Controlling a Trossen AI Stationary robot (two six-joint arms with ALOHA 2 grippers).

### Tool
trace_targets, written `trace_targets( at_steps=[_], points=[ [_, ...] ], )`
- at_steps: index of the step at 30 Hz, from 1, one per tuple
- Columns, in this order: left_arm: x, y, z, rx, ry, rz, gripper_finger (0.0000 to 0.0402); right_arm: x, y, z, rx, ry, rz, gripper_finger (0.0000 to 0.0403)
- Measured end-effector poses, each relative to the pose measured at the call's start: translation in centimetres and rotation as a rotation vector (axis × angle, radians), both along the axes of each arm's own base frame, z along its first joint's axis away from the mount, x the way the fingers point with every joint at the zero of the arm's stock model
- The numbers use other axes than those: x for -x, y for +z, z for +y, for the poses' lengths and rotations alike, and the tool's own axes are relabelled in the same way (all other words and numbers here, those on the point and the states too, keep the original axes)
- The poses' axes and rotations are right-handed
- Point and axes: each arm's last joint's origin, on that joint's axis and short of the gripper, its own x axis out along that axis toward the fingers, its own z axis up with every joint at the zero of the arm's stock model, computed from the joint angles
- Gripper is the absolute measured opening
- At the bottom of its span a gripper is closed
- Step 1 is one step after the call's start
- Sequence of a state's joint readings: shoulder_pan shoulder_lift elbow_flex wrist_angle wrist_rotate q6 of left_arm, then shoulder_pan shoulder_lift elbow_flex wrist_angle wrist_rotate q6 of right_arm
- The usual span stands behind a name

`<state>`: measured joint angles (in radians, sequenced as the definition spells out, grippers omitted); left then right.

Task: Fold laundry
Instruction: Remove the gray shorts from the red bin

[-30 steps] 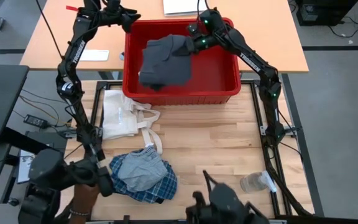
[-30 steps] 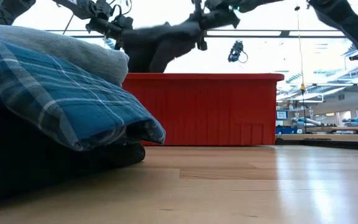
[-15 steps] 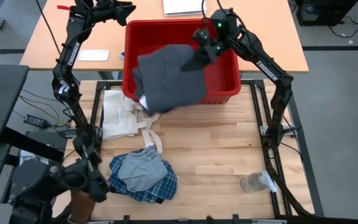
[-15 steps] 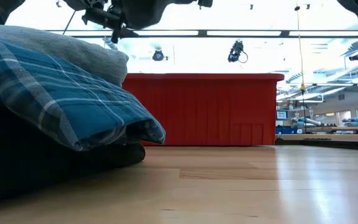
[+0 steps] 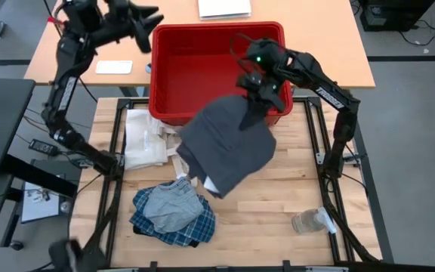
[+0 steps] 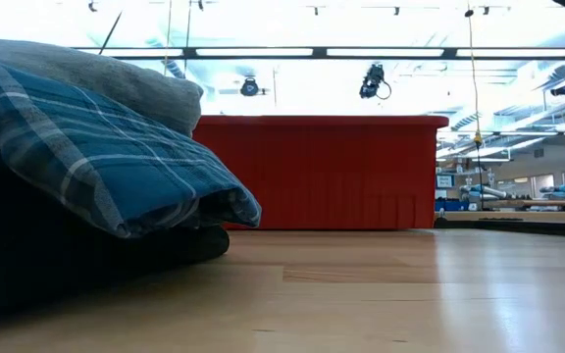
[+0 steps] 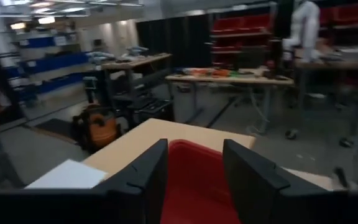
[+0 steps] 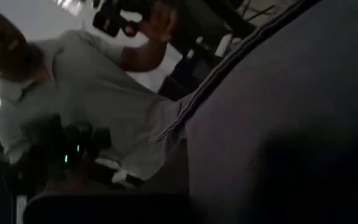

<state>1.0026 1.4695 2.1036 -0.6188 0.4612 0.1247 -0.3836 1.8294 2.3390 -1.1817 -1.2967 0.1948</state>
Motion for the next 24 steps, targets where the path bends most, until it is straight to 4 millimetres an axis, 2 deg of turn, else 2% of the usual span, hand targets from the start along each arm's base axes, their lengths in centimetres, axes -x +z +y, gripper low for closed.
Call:
trace_targets(
  at_steps=[7,12,15,19,24],
  points=[
    [-0.3,0.4,-5.4,-0.013,-0.130,0.069,0.0153,-1.9,-0.2,4.4,0.016,0.133,-0.029,0.0035],
    [-1.3,0.0,-7.4,-0.051,-0.180,0.062,0.0153,-2.7,-0.1,7.8,0.054,0.147,-0.009,0.0035],
    [-2.4,-1.4,-8.1,-0.051,-0.186,0.029,0.0153,-2.9,-0.2,9.0,0.052,0.135,0.038,0.0035],
    [-3.1,-4.4,-10.1,-0.024,-0.191,-0.041,0.0153,-3.3,0.0,9.3,0.046,0.042,0.097,0.0035],
    [0.2,-7.4,-14.0,0.012,-0.171,-0.147,0.0153,-4.4,0.4,10.1,0.018,-0.033,0.077,0.0035]
  ],
)
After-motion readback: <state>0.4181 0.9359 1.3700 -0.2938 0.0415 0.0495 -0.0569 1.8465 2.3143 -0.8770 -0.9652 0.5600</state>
